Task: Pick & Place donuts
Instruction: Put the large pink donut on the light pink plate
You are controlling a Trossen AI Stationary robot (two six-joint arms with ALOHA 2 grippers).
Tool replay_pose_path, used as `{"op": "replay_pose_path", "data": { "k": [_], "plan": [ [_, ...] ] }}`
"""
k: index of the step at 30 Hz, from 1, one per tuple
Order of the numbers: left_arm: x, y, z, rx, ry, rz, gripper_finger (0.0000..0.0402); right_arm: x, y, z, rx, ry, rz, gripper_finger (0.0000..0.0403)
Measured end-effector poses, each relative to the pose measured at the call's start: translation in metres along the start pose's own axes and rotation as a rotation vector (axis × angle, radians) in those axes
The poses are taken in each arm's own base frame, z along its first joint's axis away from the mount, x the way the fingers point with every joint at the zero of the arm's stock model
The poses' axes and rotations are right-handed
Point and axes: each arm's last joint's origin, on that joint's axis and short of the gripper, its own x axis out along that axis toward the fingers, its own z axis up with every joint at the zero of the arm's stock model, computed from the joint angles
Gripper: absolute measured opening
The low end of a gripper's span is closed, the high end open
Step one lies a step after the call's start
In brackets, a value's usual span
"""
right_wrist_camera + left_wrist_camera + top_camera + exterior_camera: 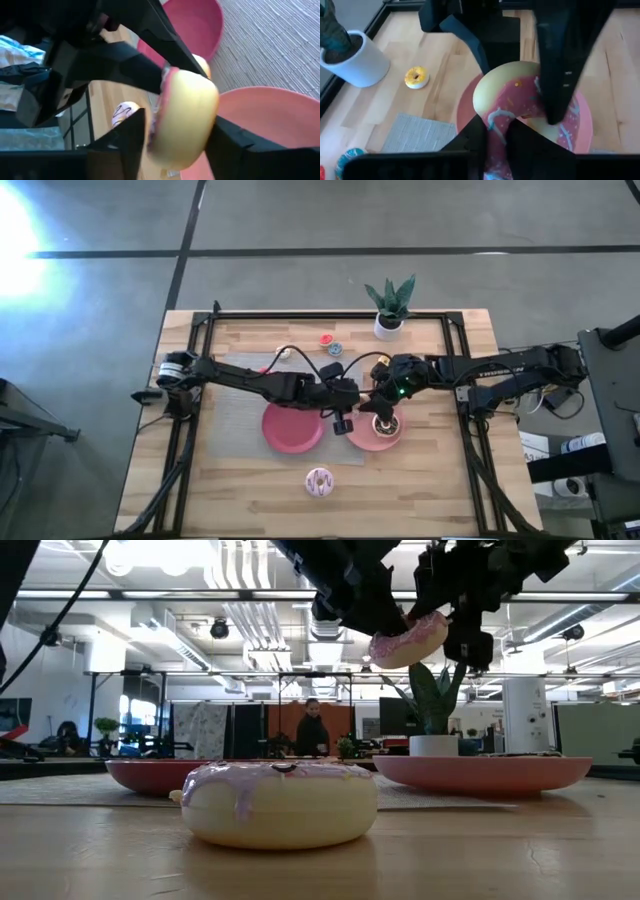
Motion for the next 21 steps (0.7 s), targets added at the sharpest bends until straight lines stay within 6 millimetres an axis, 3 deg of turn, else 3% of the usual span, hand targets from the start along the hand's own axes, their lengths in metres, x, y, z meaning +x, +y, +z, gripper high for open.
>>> {"op": "replay_pose_path", "data": {
  "k": [8, 14, 21],
  "plan": [
    [-0.002, 0.002, -0.009, -0.059, 0.077, 0.102, 0.0151, -0.001, -0.006, 0.002, 0.036, -0.026, -0.063, 0.0024],
    [-0.011, 0.003, -0.031, -0.083, 0.279, 0.192, 0.0196, -0.001, -0.030, -0.006, 0.135, 0.092, -0.218, 0.0026],
    [-0.025, -0.002, -0.043, -0.112, 0.315, 0.192, 0.0202, 0.026, -0.049, -0.010, 0.156, 0.181, -0.275, 0.0029]
  ]
}}
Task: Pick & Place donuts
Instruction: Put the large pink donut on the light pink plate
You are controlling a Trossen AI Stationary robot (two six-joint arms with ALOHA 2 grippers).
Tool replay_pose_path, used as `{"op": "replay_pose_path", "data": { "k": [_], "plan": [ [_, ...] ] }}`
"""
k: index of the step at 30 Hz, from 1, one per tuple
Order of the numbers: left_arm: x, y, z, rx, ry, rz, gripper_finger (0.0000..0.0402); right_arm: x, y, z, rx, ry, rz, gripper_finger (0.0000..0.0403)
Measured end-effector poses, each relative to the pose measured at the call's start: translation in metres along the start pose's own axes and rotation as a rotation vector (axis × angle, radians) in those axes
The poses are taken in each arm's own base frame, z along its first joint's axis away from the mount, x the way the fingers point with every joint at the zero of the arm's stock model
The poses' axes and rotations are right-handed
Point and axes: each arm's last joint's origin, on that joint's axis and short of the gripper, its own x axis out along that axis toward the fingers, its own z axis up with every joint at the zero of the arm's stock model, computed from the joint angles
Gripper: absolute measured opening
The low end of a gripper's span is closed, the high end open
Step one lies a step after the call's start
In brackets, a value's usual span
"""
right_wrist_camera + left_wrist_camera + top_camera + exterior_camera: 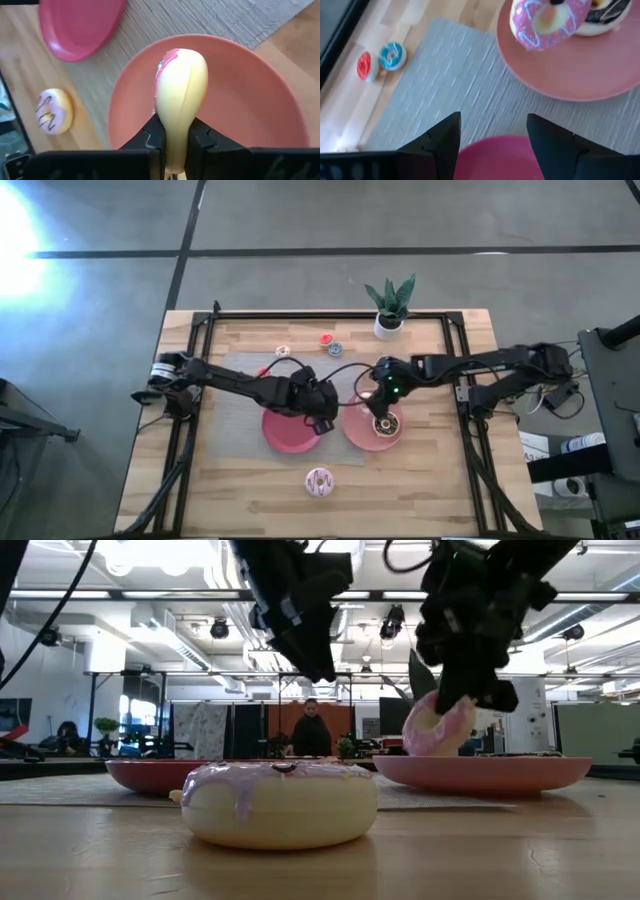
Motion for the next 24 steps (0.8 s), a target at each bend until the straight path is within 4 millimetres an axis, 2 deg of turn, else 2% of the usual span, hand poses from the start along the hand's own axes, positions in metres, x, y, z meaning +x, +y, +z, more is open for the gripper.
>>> {"op": "replay_pose_path", "data": {
  "k": [5, 10, 14, 17, 20, 24],
  "plan": [
    [-0.014, 0.002, -0.016, -0.035, -0.006, -0.012, 0.0202, 0.025, -0.007, -0.001, -0.005, 0.087, -0.025, 0.0035],
    [-0.034, 0.011, -0.037, -0.104, -0.039, -0.036, 0.0202, 0.034, -0.008, 0.000, 0.001, 0.123, -0.011, 0.0091],
    [-0.044, 0.019, -0.058, -0.190, -0.060, -0.073, 0.0202, 0.029, -0.010, -0.003, 0.004, 0.116, -0.055, 0.0161],
    [-0.050, 0.023, -0.073, -0.252, -0.080, -0.112, 0.0202, 0.020, -0.009, -0.002, -0.003, 0.048, -0.099, 0.0206],
    [-0.054, 0.024, -0.084, -0.292, -0.108, -0.146, 0.0202, 0.008, -0.007, 0.000, -0.016, -0.036, -0.139, 0.0233],
    [-0.058, 0.021, -0.094, -0.283, -0.105, -0.194, 0.0202, -0.003, -0.012, -0.003, -0.024, -0.060, -0.228, 0.0251]
  ]
}}
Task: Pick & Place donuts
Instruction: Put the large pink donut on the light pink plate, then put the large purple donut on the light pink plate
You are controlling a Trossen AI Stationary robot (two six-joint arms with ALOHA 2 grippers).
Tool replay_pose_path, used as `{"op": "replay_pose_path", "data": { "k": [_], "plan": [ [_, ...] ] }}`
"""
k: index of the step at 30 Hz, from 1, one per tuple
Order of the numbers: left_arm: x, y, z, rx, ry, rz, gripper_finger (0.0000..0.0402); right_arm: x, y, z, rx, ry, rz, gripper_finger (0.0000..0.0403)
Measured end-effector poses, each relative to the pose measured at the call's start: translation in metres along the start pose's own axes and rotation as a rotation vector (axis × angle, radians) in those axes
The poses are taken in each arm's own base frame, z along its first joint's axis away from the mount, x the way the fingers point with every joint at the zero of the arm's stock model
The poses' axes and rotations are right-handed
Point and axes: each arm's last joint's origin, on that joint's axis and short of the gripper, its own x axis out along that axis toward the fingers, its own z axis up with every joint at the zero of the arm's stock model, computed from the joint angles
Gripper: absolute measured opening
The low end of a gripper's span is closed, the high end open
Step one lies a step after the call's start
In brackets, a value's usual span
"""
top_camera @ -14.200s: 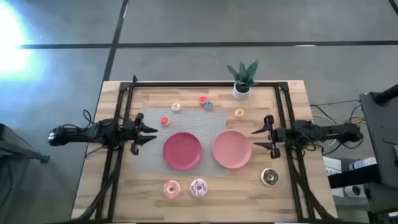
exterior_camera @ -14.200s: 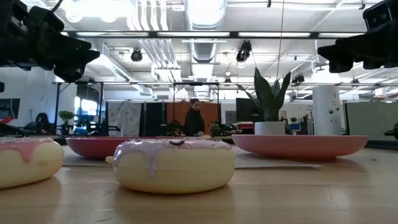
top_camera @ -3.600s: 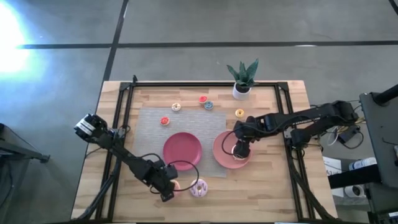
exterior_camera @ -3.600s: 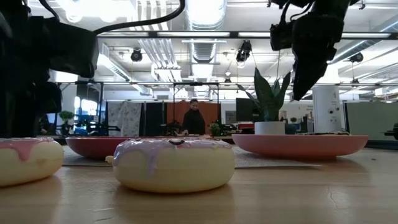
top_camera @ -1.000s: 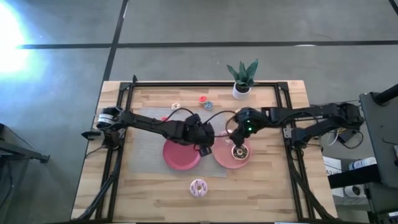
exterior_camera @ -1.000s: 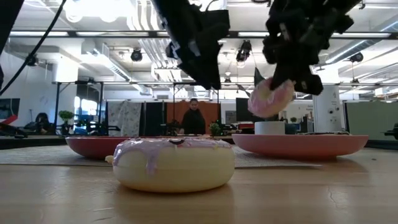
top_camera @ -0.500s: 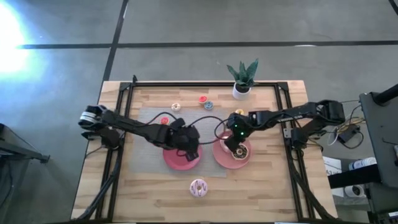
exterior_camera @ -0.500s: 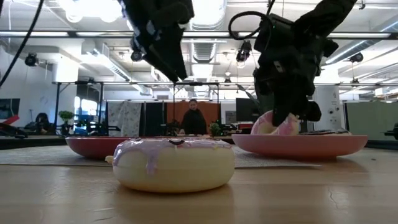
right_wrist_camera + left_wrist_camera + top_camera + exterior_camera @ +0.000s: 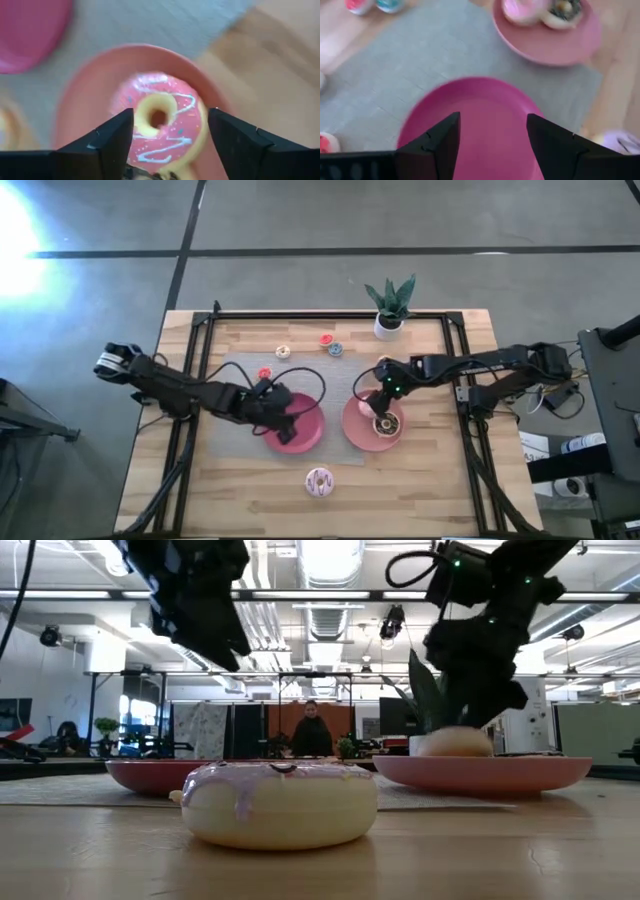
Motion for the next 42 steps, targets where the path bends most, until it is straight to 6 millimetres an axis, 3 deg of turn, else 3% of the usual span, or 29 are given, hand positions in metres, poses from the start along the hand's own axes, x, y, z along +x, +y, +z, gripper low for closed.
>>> {"op": "replay_pose_path", "data": {
  "k": [4, 9, 12, 17, 23, 31, 38, 42],
  "plan": [
    [0.000, -0.011, -0.010, 0.075, 0.100, -0.181, 0.0202, -0.013, -0.007, -0.006, -0.059, -0.026, -0.102, 0.0255],
    [0.006, -0.033, -0.024, 0.306, 0.132, -0.377, 0.0202, -0.033, -0.003, -0.009, -0.183, -0.087, -0.045, 0.0256],
    [0.015, -0.042, -0.028, 0.389, 0.130, -0.450, 0.0202, -0.043, -0.003, -0.013, -0.208, -0.097, -0.033, 0.0256],
    [0.040, -0.061, -0.025, 0.384, 0.084, -0.581, 0.0202, -0.054, -0.003, -0.022, -0.241, -0.083, -0.020, 0.0256],
    [0.073, -0.082, -0.020, 0.410, 0.126, -0.577, 0.0202, -0.059, -0.003, -0.029, -0.278, -0.064, -0.028, 0.0256],
    [0.108, -0.098, -0.029, 0.431, 0.306, -0.486, 0.0202, -0.060, -0.003, -0.029, -0.350, -0.080, -0.041, 0.0256],
    [0.123, -0.108, -0.028, 0.423, 0.388, -0.407, 0.0198, -0.060, -0.003, -0.029, -0.371, -0.085, -0.049, 0.0256],
    [0.123, -0.109, -0.025, 0.447, 0.398, -0.363, 0.0170, -0.060, -0.003, -0.029, -0.375, -0.094, -0.061, 0.0256]
  ]
}}
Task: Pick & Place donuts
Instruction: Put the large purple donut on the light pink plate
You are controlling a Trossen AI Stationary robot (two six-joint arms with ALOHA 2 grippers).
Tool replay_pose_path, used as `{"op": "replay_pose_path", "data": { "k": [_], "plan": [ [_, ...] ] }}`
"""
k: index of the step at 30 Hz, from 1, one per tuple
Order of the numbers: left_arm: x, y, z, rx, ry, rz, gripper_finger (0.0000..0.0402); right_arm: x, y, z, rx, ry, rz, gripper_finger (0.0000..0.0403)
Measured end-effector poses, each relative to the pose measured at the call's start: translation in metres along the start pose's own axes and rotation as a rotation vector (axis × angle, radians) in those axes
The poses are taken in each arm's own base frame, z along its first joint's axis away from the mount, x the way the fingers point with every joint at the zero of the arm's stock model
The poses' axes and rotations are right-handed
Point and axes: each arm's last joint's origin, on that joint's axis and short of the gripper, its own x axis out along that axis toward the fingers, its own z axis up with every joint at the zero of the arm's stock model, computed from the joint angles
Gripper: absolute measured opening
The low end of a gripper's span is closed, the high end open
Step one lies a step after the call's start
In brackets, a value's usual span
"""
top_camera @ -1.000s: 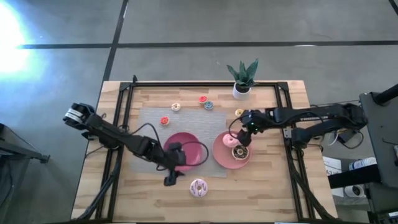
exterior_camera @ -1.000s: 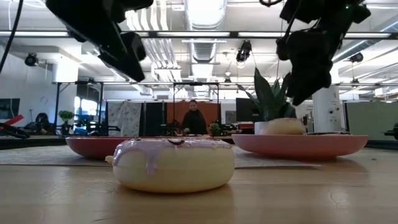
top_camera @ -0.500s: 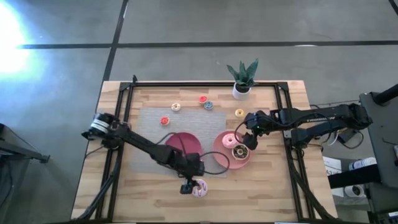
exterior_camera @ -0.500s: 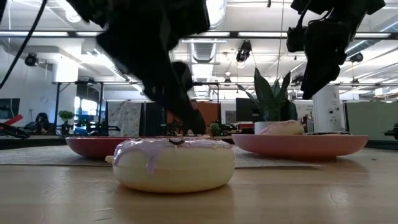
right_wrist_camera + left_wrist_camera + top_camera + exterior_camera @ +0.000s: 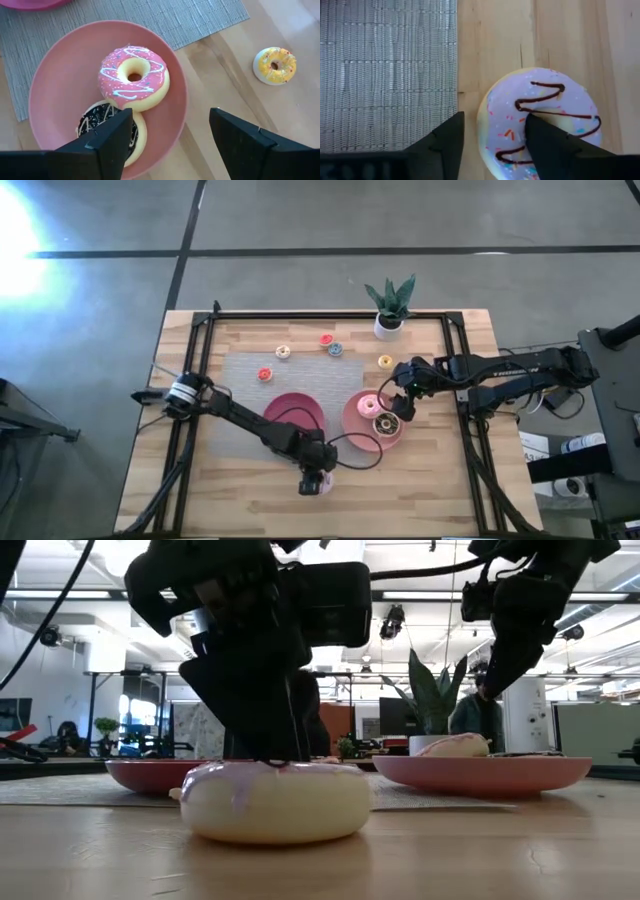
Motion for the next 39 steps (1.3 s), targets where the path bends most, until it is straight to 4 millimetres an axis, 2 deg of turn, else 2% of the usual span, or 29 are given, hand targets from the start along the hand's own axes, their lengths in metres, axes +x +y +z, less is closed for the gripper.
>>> {"op": "replay_pose_path", "data": {
  "k": [5, 10, 14, 18, 22, 25, 28, 34, 39],
  "plan": [
    [-0.004, 0.001, 0.001, -0.002, -0.012, 0.014, 0.0093, 0.000, 0.000, 0.000, -0.003, 0.000, 0.000, 0.0256],
    [-0.023, 0.010, 0.010, -0.026, -0.059, 0.019, 0.0013, -0.005, -0.001, 0.000, -0.015, -0.021, 0.011, 0.0250],
    [-0.051, 0.026, 0.028, -0.052, -0.162, 0.042, 0.0009, -0.015, -0.003, -0.001, -0.007, -0.069, 0.016, 0.0238],
    [-0.069, 0.062, 0.056, -0.079, -0.325, 0.104, 0.0008, -0.027, -0.009, -0.004, 0.027, -0.125, -0.038, 0.0228],
    [-0.074, 0.097, 0.082, -0.127, -0.481, 0.136, 0.0008, -0.038, -0.014, -0.008, 0.066, -0.177, -0.073, 0.0226],
    [-0.066, 0.111, 0.092, -0.135, -0.506, 0.156, 0.0007, -0.042, -0.016, -0.009, 0.094, -0.202, -0.079, 0.0226],
    [-0.053, 0.115, 0.098, -0.128, -0.502, 0.162, 0.0007, -0.045, -0.018, -0.010, 0.099, -0.215, -0.092, 0.0226],
    [-0.018, 0.108, 0.097, -0.109, -0.441, 0.151, 0.0008, -0.046, -0.019, -0.013, 0.097, -0.199, -0.105, 0.0226],
    [-0.014, 0.103, 0.093, -0.116, -0.403, 0.161, 0.0025, -0.045, -0.020, -0.014, 0.094, -0.191, -0.113, 0.0226]
  ]
}}
